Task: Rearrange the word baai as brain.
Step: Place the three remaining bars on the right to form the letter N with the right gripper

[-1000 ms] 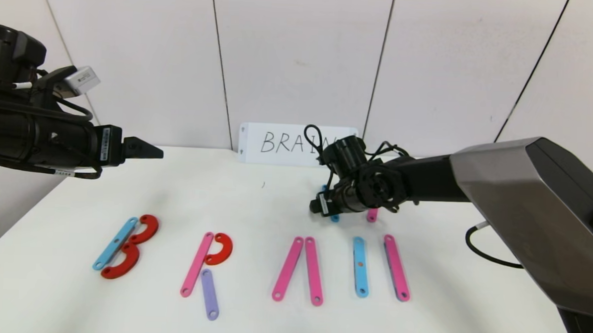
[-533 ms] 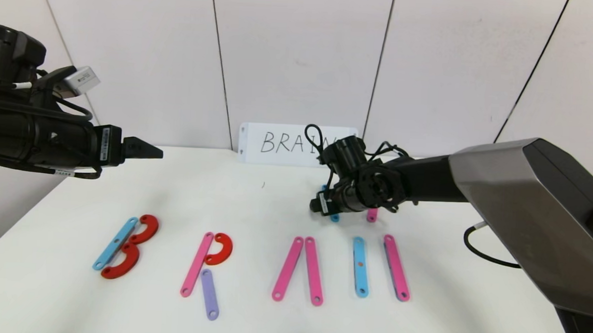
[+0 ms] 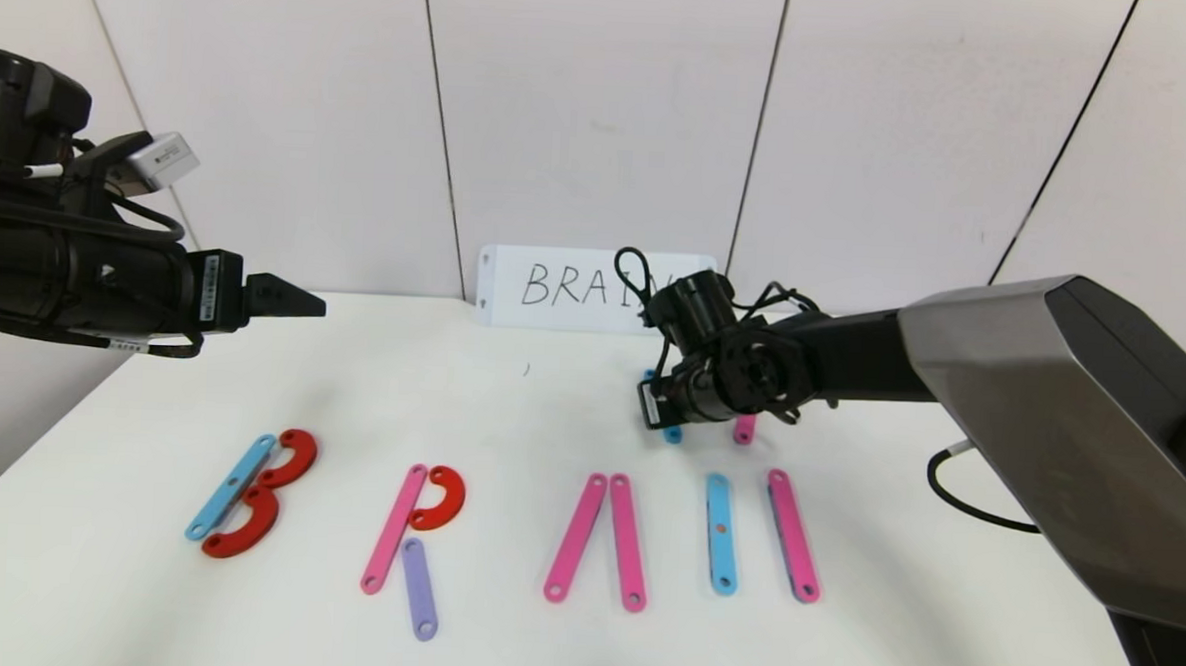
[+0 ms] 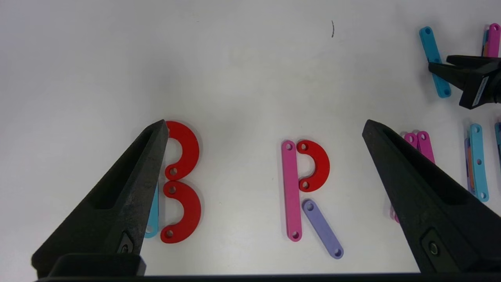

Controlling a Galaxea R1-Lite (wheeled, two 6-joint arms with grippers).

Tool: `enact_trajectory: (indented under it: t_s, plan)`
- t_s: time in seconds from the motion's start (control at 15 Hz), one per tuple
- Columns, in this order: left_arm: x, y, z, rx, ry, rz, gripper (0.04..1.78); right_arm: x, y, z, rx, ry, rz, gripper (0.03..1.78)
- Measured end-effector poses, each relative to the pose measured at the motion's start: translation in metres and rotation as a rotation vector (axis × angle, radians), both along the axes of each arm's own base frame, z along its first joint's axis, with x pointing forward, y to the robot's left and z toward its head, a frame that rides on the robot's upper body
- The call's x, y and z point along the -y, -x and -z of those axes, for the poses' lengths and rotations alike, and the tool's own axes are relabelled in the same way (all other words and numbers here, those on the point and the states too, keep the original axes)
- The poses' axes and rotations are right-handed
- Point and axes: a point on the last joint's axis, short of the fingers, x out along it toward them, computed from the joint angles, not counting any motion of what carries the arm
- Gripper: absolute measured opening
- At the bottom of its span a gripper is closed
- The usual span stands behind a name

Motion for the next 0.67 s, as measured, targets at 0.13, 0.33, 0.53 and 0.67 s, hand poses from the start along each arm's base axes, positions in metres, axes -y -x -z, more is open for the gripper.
enact_trajectory:
  t_s: [0.13, 0.33, 0.53, 0.67]
  plan:
    - [0.000, 0.000, 0.000, 0.000, 0.000, -0.001, 1.73, -0.001, 0.000, 0.000, 0.003, -0.004, 0.007, 0.32]
    - [0.000, 0.000, 0.000, 0.001, 0.000, -0.002, 1.73, -0.002, -0.001, -0.003, 0.021, -0.004, 0.028, 0.27]
    - [-0.001, 0.000, 0.000, 0.002, -0.001, -0.004, 1.73, 0.002, -0.004, -0.005, 0.032, -0.006, 0.044, 0.27]
    - [-0.001, 0.000, 0.000, 0.003, 0.000, -0.005, 1.73, 0.006, -0.004, -0.013, 0.045, -0.010, 0.055, 0.27]
